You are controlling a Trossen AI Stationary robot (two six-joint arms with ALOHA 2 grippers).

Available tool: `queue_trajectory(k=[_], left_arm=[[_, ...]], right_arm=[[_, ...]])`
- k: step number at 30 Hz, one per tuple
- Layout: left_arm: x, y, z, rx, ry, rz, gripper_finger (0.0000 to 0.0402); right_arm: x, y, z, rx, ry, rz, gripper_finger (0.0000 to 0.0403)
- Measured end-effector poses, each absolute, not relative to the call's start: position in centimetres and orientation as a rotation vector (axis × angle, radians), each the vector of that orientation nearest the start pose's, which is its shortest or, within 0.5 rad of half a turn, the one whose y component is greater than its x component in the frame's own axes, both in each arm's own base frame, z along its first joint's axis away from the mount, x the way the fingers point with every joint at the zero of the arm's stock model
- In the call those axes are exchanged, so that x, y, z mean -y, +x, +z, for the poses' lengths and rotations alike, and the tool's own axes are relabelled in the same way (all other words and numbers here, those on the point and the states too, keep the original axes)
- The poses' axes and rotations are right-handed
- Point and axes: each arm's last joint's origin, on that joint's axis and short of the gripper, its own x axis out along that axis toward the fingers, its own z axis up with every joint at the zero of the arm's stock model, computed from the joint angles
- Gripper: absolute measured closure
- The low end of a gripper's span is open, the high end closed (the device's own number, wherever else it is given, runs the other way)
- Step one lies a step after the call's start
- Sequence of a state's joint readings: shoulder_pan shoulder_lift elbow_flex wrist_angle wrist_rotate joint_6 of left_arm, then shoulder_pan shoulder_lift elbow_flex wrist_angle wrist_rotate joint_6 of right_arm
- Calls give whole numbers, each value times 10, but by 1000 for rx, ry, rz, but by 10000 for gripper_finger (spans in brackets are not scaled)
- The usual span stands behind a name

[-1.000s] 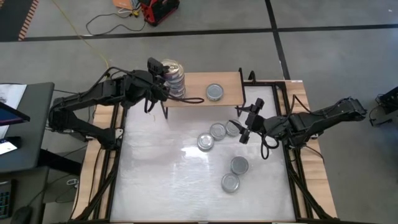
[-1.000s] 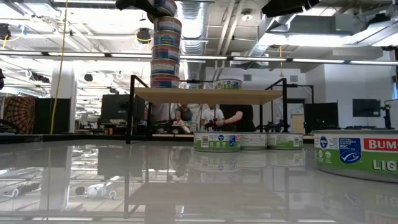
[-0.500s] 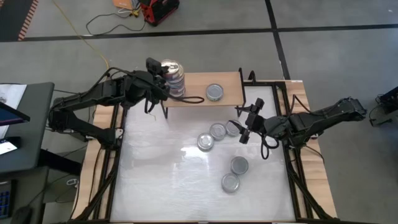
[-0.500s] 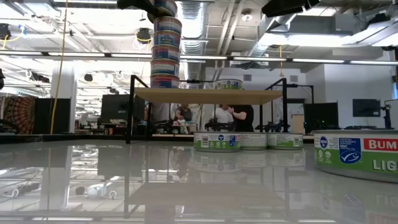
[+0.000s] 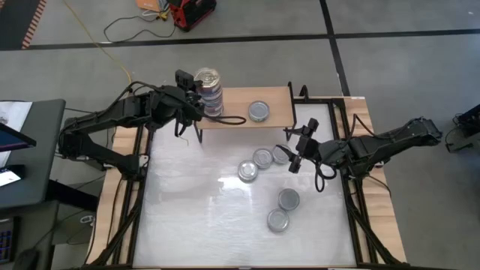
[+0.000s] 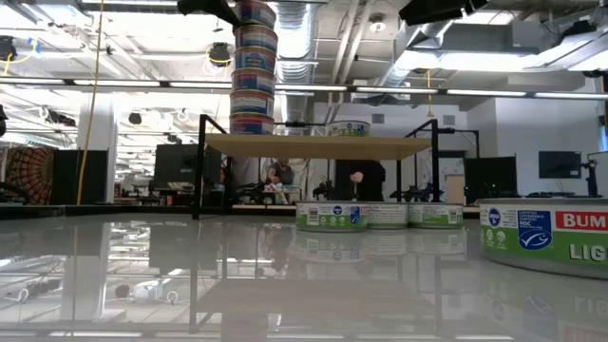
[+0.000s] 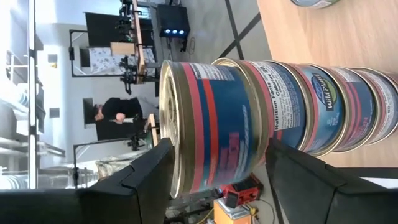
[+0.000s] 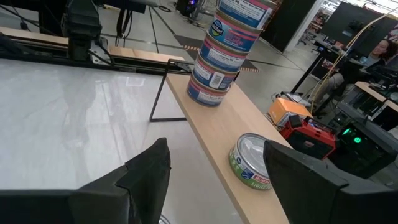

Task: Stack canned seafood by type on shelf
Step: Stack the blue tuna can on top of the blue tuna can, then stack the green tuna can on top of the green tuna can

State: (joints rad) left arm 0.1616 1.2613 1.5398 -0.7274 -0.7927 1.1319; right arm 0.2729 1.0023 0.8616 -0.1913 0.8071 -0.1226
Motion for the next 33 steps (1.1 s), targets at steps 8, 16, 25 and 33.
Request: queue_trajectory(k=[8,16,25,33], left_arm=[[-59,231,442,-943,1166,606,161],[-42,236,448,-893,1240,619,161],[-2,252,438,-649,1048,328,161],[42,303,377,-769,614,199,164]], right_arm=[[-37,210,322,-321,-292,-512,113],[-37,210,322,-321,-292,-512,113],[-42,203,321,-339,-278,-483,113],[-55,191,310,-400,-94,-421,113]])
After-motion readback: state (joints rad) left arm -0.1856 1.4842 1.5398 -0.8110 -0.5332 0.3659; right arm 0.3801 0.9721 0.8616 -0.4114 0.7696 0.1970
